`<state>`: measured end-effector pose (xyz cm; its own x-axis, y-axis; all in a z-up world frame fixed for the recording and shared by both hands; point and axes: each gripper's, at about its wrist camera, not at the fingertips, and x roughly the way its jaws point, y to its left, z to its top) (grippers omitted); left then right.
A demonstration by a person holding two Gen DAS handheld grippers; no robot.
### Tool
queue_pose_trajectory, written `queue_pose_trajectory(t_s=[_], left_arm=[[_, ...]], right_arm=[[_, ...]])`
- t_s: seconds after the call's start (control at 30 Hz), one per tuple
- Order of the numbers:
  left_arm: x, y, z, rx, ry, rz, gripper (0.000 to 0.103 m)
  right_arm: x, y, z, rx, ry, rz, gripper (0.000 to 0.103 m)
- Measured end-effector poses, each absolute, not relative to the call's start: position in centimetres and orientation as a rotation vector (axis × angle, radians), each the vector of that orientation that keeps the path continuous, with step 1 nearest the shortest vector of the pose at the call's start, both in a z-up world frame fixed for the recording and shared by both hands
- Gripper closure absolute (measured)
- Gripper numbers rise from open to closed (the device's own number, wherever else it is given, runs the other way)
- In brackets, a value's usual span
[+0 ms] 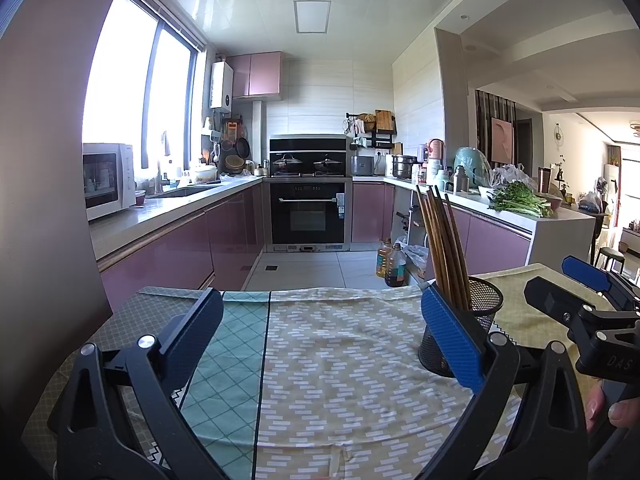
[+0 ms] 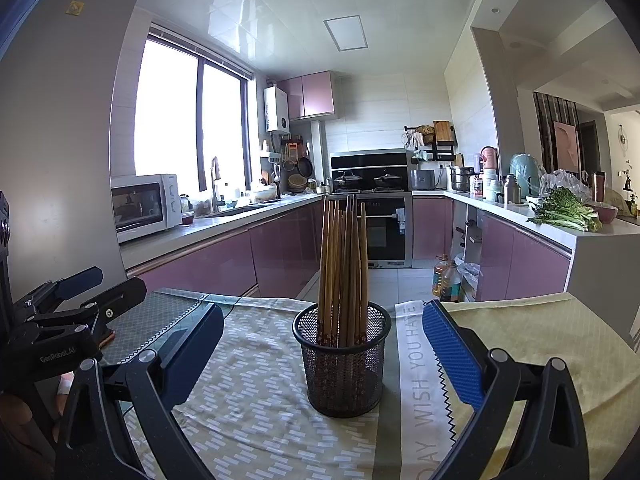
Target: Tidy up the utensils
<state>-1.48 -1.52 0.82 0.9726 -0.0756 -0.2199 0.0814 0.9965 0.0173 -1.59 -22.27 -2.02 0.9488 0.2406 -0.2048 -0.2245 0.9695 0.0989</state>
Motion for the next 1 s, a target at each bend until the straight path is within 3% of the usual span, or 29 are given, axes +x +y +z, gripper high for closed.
queue_pose_trajectory(t_s=[1.0], left_arm=[[-1.40, -1.74, 0.74, 0.025, 0.224, -0.080, 0.006]], right_arm=[[-1.54, -22.50, -2.00, 0.080, 0.214, 0.236, 0.007]])
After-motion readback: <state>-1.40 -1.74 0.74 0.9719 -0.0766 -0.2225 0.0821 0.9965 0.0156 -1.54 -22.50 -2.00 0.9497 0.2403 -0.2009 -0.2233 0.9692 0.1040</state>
